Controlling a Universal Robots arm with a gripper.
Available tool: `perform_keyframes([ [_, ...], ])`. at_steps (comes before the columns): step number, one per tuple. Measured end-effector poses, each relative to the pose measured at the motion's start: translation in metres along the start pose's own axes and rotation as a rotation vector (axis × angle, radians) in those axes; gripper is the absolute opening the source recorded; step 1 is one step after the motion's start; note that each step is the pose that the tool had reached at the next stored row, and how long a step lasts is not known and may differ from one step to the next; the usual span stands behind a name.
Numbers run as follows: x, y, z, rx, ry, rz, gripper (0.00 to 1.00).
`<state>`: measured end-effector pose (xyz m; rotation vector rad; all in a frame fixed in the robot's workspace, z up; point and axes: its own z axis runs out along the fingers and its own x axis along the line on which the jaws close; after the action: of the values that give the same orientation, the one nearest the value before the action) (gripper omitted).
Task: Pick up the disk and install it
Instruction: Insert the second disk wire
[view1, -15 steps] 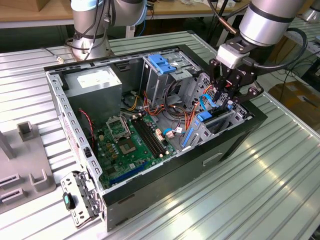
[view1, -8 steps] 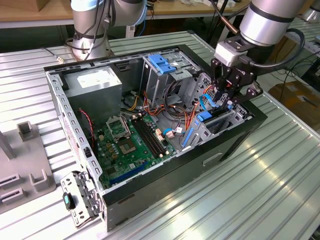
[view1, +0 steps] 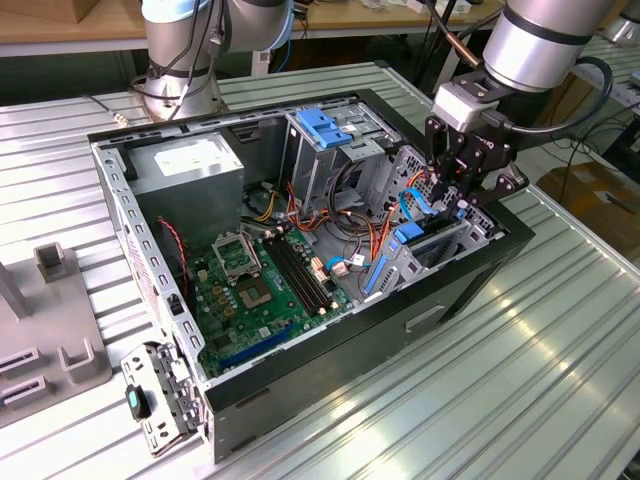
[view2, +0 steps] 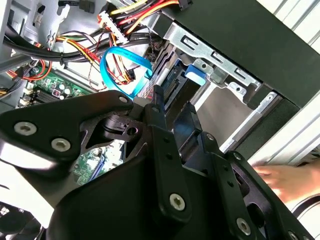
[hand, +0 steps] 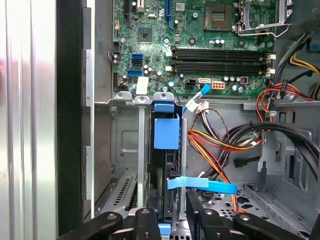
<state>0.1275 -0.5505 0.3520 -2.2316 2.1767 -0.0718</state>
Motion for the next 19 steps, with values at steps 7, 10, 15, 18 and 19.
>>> perform_keyframes([
  [7, 0.0000, -0.0001, 0.0000, 0.0000, 0.0000, 0.000, 0.36],
  [10, 0.0001, -0.0002, -0.0020, 0.0000, 0.0002, 0.000, 0.36],
  [15, 0.0002, -0.0007, -0.0105, 0.0000, 0.0000, 0.000, 0.36],
  [18, 0.0002, -0.0008, -0.0137, 0.0000, -0.0002, 0.000, 0.36],
  [19, 0.0002, -0.0008, -0.0138, 0.0000, -0.0003, 0.000, 0.36],
])
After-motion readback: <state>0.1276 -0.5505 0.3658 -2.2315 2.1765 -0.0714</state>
